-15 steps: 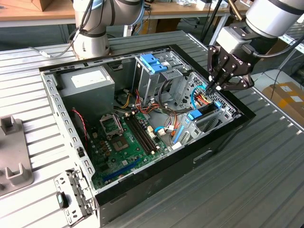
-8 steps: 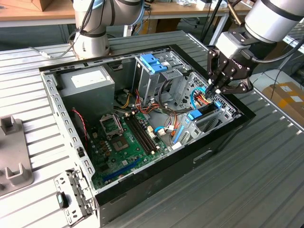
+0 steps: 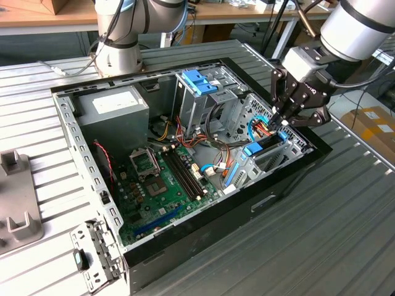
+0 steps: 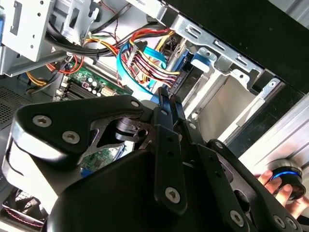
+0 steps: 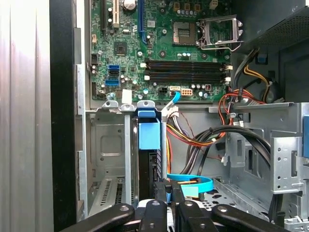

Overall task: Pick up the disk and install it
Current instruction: 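Insert the second disk wire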

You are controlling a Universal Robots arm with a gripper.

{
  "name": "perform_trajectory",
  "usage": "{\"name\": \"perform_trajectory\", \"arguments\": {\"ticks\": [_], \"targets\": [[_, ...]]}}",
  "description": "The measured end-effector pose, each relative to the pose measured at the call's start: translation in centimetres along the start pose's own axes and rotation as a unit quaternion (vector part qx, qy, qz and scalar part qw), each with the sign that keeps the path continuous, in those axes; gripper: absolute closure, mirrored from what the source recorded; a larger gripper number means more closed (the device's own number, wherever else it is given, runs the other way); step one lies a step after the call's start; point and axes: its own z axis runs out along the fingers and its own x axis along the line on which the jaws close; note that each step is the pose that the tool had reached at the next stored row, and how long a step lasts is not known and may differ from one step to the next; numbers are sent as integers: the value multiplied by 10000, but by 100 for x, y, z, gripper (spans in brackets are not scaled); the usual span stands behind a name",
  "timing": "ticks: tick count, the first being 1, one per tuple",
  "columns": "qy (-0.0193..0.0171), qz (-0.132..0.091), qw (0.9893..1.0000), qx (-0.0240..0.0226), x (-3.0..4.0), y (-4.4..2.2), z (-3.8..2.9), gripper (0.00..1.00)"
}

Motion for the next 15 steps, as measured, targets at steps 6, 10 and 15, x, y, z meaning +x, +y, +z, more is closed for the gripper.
{"name": "perform_trajectory", "arguments": {"ticks": [6,10,15], "targets": [[1,-151,9999,-17,26,12,20,84],[-1,-259,9997,-30,31,12,34,84],[0,-260,9997,-30,49,13,66,84]]}}
